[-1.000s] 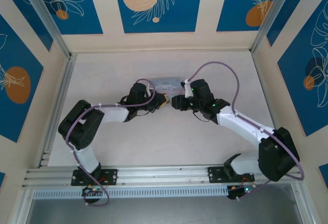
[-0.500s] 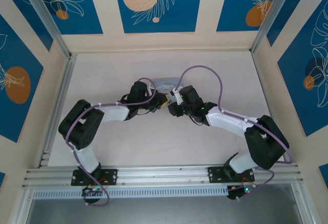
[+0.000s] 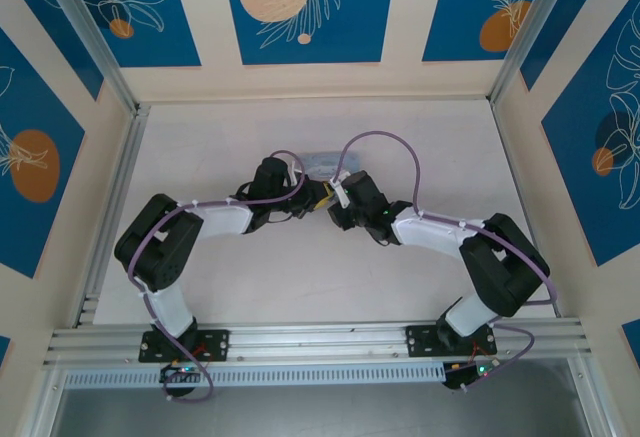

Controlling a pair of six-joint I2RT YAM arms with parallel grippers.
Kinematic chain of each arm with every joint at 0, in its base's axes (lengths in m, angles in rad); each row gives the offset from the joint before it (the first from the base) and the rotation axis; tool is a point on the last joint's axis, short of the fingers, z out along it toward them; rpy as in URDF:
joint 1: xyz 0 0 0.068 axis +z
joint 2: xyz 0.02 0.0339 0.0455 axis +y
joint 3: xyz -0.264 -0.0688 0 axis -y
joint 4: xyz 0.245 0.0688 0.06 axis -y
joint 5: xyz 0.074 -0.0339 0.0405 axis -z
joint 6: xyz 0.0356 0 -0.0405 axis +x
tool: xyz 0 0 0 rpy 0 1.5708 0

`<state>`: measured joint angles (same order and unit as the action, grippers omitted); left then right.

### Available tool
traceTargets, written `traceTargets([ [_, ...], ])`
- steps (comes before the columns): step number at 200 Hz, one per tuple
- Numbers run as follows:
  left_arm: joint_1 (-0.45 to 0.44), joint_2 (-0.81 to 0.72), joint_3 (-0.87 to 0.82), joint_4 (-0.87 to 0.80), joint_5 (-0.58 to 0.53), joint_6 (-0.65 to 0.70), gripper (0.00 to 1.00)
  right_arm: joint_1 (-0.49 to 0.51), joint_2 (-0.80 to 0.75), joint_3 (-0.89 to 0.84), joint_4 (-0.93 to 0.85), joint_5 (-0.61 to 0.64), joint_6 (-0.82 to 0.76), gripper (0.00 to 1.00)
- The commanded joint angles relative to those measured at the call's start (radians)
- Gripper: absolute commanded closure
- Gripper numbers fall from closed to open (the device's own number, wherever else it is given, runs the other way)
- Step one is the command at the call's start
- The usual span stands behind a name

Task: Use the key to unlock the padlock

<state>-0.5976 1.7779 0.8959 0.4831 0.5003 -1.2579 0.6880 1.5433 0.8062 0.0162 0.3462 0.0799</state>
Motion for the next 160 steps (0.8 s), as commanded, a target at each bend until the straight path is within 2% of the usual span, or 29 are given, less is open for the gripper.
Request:
traceTargets([
  [1,0.006,0.014,0.035,0.015,0.041,-0.006,1.0,0.007,0.005,0.037,0.038,0.029,-0.017,0.65],
  [79,0.006,0.018,0.031,0.026,0.045,-0.005,1.0,0.007,0.02,0.077,0.035,0.011,0.004,0.7],
  [124,0.007,0.022,0.023,0.027,0.047,-0.005,1.0,0.001,0.017,0.081,0.037,-0.021,0.027,0.87],
  [160,0.007,0.031,0.014,0.034,0.045,-0.003,1.0,-0.026,-0.022,0.066,0.033,-0.116,0.077,0.92],
])
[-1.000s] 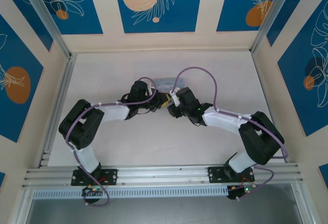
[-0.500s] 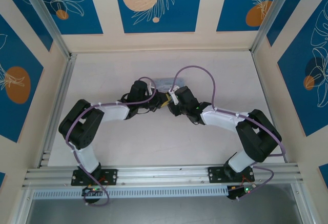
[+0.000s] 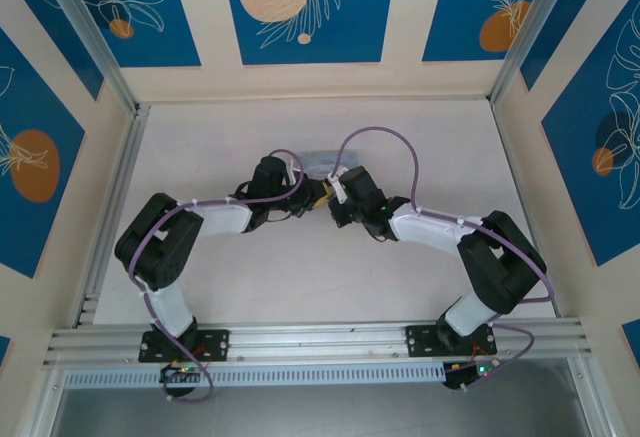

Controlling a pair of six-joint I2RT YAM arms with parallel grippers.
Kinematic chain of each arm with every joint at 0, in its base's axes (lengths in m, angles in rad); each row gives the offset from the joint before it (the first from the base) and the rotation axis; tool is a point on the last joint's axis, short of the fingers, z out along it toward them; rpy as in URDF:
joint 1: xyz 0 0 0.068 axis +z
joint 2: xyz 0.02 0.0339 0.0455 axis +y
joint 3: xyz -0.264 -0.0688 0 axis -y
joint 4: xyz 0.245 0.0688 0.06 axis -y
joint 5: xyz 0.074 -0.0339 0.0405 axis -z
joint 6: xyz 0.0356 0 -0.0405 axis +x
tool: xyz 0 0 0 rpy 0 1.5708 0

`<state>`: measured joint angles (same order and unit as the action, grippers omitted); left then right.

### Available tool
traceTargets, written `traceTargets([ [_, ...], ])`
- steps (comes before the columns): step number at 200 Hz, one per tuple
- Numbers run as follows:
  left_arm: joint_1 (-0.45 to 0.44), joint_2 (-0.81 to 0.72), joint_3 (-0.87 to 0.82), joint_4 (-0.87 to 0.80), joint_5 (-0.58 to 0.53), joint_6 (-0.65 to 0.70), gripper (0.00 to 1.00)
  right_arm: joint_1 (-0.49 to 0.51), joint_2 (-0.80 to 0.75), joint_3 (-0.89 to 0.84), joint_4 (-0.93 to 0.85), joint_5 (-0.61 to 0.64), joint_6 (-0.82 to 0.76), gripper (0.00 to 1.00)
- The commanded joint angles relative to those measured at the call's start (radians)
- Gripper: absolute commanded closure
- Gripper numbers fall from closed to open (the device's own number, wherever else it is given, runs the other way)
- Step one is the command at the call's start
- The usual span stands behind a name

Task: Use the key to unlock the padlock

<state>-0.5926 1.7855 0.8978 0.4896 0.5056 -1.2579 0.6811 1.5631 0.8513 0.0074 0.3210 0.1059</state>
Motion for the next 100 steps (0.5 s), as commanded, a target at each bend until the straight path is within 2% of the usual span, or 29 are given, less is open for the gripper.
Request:
traceTargets([
  [1,0.001,0.024,0.011,0.027,0.039,-0.003,1.0,-0.02,-0.042,0.02,0.041,-0.095,0.053,0.92],
  [12,0.001,0.027,0.008,0.032,0.039,-0.003,1.0,-0.035,-0.053,0.017,0.034,-0.143,0.072,0.9],
  [32,0.001,0.031,0.006,0.028,0.032,0.004,1.0,-0.055,-0.084,0.003,0.017,-0.209,0.096,0.77],
  [47,0.001,0.034,0.004,0.019,0.028,0.018,1.0,-0.093,-0.126,-0.018,-0.002,-0.269,0.133,0.73],
  [79,0.002,0.04,-0.003,-0.017,0.013,0.069,1.0,-0.195,-0.254,-0.121,0.032,-0.396,0.296,0.58],
  [100,0.0,0.035,-0.009,-0.073,0.003,0.129,1.0,-0.216,-0.291,-0.166,0.052,-0.442,0.402,0.52],
])
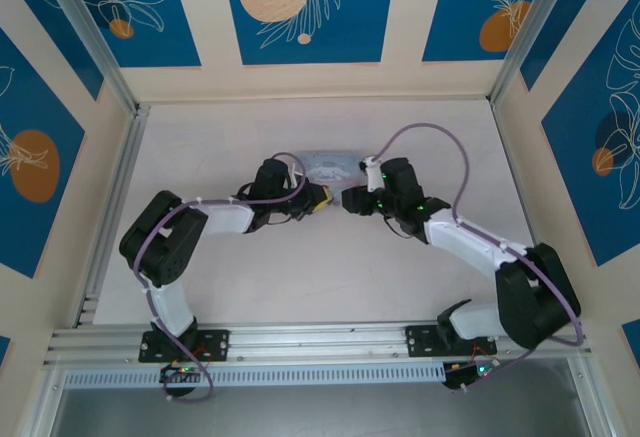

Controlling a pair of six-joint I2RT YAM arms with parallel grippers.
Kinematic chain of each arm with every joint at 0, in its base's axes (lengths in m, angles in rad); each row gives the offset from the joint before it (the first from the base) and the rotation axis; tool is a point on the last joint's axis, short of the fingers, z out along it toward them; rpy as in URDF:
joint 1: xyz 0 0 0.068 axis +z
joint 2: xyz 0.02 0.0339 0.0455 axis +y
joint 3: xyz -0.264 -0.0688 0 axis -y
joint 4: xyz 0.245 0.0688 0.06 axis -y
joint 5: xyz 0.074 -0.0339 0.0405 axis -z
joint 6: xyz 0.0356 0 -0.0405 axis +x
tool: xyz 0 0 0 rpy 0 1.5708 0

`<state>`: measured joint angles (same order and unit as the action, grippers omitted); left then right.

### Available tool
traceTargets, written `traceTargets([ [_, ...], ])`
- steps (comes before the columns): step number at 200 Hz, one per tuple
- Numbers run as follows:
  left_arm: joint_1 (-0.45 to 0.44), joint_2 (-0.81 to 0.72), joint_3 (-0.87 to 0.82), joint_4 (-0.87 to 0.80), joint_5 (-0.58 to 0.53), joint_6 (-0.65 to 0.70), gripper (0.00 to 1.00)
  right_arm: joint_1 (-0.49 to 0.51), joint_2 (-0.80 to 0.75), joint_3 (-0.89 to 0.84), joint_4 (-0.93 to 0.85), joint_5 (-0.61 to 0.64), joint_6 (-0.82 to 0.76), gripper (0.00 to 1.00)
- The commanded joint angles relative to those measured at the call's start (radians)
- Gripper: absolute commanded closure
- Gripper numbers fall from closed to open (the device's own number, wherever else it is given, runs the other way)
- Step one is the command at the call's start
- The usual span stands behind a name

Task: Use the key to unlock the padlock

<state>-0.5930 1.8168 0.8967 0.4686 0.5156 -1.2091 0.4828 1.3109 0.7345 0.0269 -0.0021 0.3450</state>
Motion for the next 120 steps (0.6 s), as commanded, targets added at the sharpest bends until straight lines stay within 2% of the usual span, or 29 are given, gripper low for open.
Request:
traceTargets([
  [1,0.001,0.004,-0.008,-0.055,-0.008,0.083,1.0,-0.017,-0.039,-0.05,0.033,-0.121,0.168,0.51],
  [51,-0.005,0.007,-0.034,-0.138,-0.021,0.191,1.0,-0.009,-0.019,-0.111,0.146,-0.201,0.438,0.42],
  [79,-0.012,0.017,-0.047,-0.155,-0.026,0.223,0.99,0.017,0.032,-0.145,0.251,-0.234,0.581,0.41],
  [102,-0.017,0.021,-0.054,-0.154,-0.024,0.232,0.95,0.046,0.084,-0.138,0.27,-0.239,0.619,0.41],
  [120,-0.017,0.011,-0.058,-0.167,-0.025,0.245,0.85,0.057,0.118,-0.132,0.279,-0.225,0.629,0.41],
])
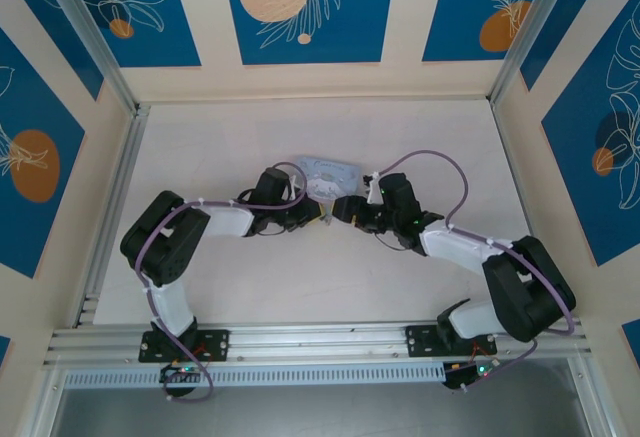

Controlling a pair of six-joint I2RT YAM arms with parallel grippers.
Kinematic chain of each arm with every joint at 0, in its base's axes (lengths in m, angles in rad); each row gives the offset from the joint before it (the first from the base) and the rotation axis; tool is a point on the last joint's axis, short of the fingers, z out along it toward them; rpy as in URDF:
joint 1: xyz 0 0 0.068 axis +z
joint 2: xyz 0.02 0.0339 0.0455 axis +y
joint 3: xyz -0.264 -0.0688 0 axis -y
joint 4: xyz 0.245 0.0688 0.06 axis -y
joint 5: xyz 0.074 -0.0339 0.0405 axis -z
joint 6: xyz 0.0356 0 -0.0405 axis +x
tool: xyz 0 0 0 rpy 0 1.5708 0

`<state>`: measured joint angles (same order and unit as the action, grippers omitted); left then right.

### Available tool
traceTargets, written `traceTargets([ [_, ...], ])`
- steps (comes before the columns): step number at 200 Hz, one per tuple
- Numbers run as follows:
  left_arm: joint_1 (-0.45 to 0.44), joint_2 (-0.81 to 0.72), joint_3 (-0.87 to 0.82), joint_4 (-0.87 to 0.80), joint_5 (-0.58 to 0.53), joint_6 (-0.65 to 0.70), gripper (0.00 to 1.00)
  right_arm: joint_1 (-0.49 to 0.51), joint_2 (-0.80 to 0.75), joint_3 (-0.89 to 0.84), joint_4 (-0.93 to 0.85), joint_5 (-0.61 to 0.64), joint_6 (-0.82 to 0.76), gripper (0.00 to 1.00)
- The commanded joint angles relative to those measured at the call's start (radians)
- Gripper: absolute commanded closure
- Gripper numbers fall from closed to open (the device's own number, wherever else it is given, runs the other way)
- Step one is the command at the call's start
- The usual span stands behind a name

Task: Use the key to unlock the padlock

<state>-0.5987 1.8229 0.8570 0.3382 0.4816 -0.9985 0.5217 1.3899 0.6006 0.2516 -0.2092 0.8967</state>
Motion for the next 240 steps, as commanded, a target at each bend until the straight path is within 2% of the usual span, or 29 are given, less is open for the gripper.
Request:
traceTargets([
  [1,-0.012,0.004,-0.019,-0.038,0.009,0.036,0.85,0.018,0.04,0.001,0.055,-0.016,0.077,0.41],
  [52,-0.011,-0.078,-0.051,-0.081,-0.008,0.057,0.46,-0.013,0.101,0.035,0.087,0.018,0.098,0.4],
  [83,-0.006,-0.147,-0.054,-0.121,-0.022,0.069,0.32,-0.039,0.155,0.079,0.109,0.015,0.116,0.4],
  [154,0.032,-0.297,0.011,-0.278,-0.09,0.129,0.15,-0.139,0.266,0.247,0.071,-0.026,0.05,0.41],
  [201,0.119,-0.262,0.121,-0.41,-0.135,0.214,0.08,-0.132,0.21,0.156,0.062,-0.071,-0.025,0.45],
  [240,0.191,-0.184,0.263,-0.545,-0.159,0.321,0.07,-0.087,0.219,0.155,-0.009,-0.016,-0.152,0.5],
])
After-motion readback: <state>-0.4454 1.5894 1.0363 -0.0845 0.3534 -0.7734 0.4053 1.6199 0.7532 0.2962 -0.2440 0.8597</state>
